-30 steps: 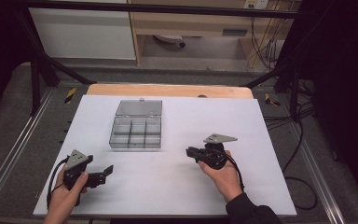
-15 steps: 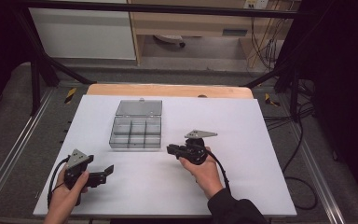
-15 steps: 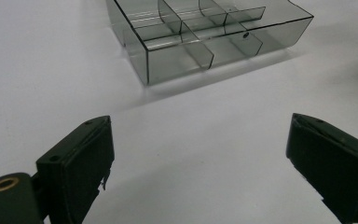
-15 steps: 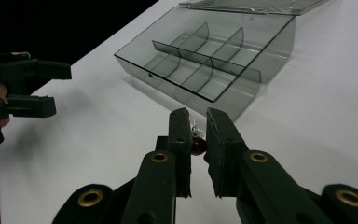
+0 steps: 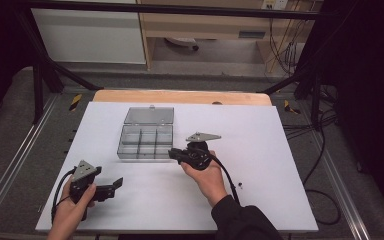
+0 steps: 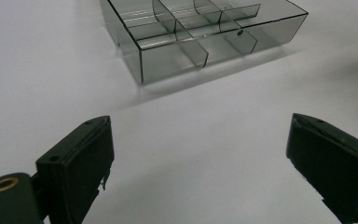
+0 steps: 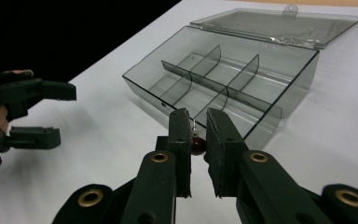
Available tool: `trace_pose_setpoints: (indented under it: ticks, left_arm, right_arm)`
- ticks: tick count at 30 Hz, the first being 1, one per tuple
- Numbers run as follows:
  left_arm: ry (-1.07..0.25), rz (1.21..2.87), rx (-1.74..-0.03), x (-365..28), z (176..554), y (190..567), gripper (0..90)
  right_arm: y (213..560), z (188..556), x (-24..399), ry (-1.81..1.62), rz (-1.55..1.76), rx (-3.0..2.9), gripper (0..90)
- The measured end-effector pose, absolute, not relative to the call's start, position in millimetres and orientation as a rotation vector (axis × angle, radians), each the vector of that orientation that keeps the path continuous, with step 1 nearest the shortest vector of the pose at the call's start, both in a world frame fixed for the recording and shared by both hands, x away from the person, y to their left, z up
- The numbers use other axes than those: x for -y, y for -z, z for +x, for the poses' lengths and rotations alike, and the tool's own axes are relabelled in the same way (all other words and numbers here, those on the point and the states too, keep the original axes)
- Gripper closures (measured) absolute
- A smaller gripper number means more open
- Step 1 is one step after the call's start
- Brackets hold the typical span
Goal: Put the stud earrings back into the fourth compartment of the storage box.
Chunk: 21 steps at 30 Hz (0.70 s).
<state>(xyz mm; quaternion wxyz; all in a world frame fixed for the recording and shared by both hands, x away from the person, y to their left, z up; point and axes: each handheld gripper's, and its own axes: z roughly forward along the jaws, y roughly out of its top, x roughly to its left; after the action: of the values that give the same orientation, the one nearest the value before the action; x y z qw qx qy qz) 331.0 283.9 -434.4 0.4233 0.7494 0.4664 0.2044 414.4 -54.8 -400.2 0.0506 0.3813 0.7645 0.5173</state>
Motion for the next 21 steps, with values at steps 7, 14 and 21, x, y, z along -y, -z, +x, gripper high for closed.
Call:
trace_pose_setpoints:
  ticks: [7,14,21]
  left_arm:
    - [-0.509,1.877,-1.170,-285,330,435,7.6]
    - [-0.505,1.887,-1.168,-283,332,436,7.6]
    - [-0.502,1.883,-1.171,-285,332,436,7.6]
  right_arm:
    - [386,422,46,-1.621,1.132,-2.309,80.4]
    - [375,430,39,-1.642,1.128,-2.271,80.3]
    - [371,435,28,-1.676,1.135,-2.262,80.3]
